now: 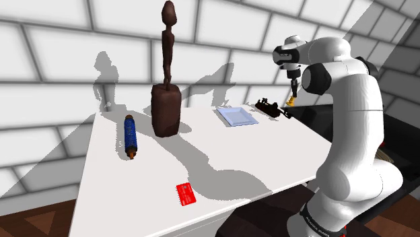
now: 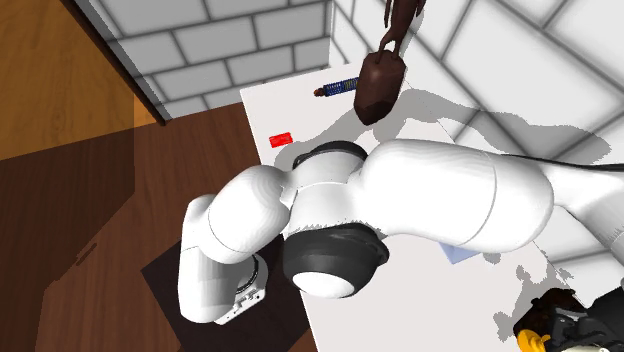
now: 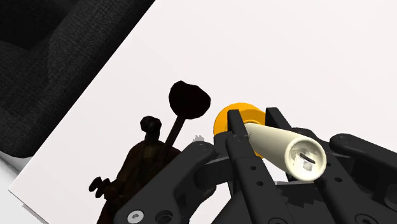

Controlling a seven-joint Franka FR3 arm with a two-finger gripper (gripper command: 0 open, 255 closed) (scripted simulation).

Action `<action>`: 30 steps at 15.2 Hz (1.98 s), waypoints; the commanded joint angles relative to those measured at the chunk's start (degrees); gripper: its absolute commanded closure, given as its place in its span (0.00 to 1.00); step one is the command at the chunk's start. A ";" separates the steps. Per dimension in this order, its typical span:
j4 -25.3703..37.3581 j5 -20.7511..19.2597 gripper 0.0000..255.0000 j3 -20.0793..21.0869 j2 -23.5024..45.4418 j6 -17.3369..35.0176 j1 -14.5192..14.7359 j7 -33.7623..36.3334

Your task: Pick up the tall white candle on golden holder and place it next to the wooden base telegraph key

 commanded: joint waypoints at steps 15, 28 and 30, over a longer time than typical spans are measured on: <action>-11.07 -0.05 1.00 0.57 0.71 11.12 0.76 3.47; -16.01 0.41 1.00 1.22 3.82 18.72 0.55 5.64; -16.02 0.41 1.00 1.22 3.82 18.72 0.55 5.64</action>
